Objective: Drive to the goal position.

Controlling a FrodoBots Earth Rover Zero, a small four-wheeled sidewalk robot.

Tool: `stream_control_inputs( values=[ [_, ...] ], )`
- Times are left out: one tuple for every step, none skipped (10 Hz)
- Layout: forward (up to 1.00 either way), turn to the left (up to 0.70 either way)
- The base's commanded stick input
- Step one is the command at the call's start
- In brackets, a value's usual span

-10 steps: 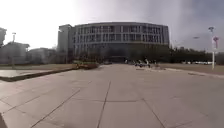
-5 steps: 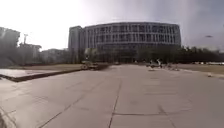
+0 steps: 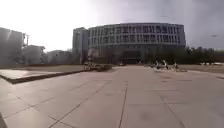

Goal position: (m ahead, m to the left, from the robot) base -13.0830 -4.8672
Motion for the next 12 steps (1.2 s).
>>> stream_control_inputs(
  values=[
    [1.0, 0.0],
    [1.0, 0.0],
    [1.0, 0.0],
    [1.0, 0.0],
    [1.0, 0.0],
    [1.0, 0.0],
    [1.0, 0.0],
    [1.0, 0.0],
    [1.0, 0.0],
    [1.0, 0.0],
    [1.0, 0.0],
    [1.0, 0.0]
  ],
)
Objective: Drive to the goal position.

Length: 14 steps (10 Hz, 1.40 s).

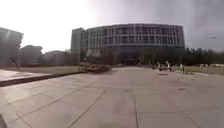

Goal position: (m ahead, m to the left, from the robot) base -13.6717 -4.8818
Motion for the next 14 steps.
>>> stream_control_inputs(
  values=[
    [1.0, 0.0],
    [1.0, 0.0],
    [1.0, 0.0],
    [1.0, -0.12],
    [1.0, -0.34],
    [1.0, -0.4],
    [1.0, -0.13],
    [1.0, 0.0],
    [1.0, 0.0],
    [1.0, 0.0],
    [1.0, 0.0],
    [1.0, 0.0],
    [1.0, -0.31],
    [1.0, -0.2]
  ],
)
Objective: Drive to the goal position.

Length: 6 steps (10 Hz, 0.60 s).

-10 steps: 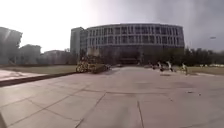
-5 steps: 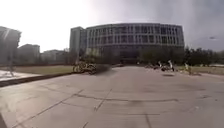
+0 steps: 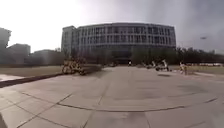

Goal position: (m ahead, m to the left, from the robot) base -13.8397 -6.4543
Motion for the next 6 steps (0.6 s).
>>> stream_control_inputs(
  values=[
    [1.0, 0.0],
    [1.0, 0.0],
    [1.0, 0.0],
    [1.0, 0.0],
    [1.0, 0.0],
    [1.0, 0.0]
  ],
)
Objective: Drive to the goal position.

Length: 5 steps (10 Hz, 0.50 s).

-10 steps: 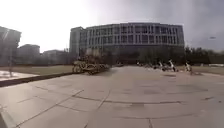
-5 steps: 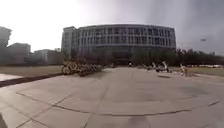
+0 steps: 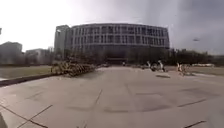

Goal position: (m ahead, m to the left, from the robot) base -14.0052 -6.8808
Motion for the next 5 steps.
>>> stream_control_inputs(
  values=[
    [1.0, 0.0],
    [1.0, 0.0],
    [1.0, 0.0],
    [1.0, 0.0],
    [1.0, 0.0]
  ],
)
